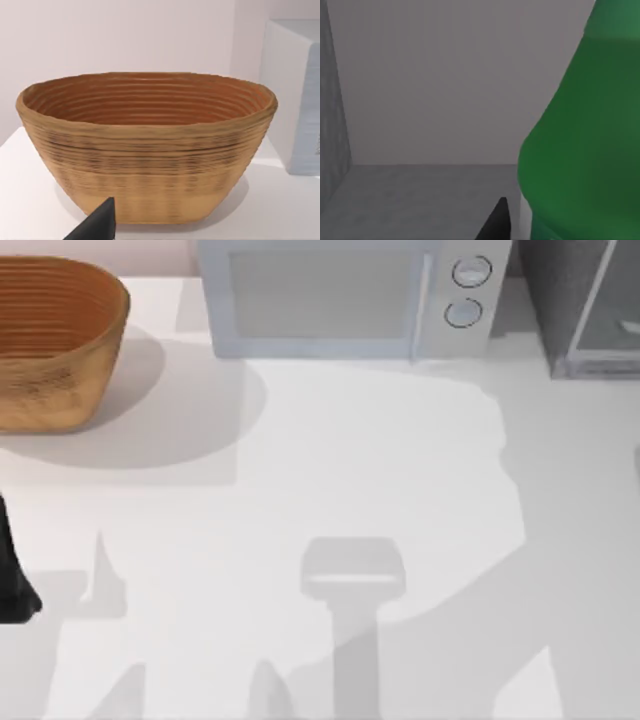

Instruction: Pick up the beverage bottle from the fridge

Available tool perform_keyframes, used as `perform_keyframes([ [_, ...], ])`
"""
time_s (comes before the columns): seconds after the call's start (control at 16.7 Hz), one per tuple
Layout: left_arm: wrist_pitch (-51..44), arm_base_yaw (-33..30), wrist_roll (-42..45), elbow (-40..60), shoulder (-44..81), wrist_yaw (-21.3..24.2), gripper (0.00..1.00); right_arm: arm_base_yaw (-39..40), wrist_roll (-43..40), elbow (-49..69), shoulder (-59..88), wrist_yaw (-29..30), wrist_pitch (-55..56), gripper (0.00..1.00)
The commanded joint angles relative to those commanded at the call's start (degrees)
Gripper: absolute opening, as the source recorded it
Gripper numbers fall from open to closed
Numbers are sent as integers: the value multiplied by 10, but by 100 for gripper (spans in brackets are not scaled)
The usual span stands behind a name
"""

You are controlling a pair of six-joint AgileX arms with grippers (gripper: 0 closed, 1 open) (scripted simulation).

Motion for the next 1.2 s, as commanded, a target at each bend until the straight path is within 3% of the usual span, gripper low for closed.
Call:
perform_keyframes([
  [0.78, 0, 0, 0, 0, 0, 0, 100, 0, 2, 14, -60, -1, -78, 0],
  [1.2, 0, 0, 0, 0, 0, 0, 100, -16, 0, -119, -143, -15, -26, 0],
])
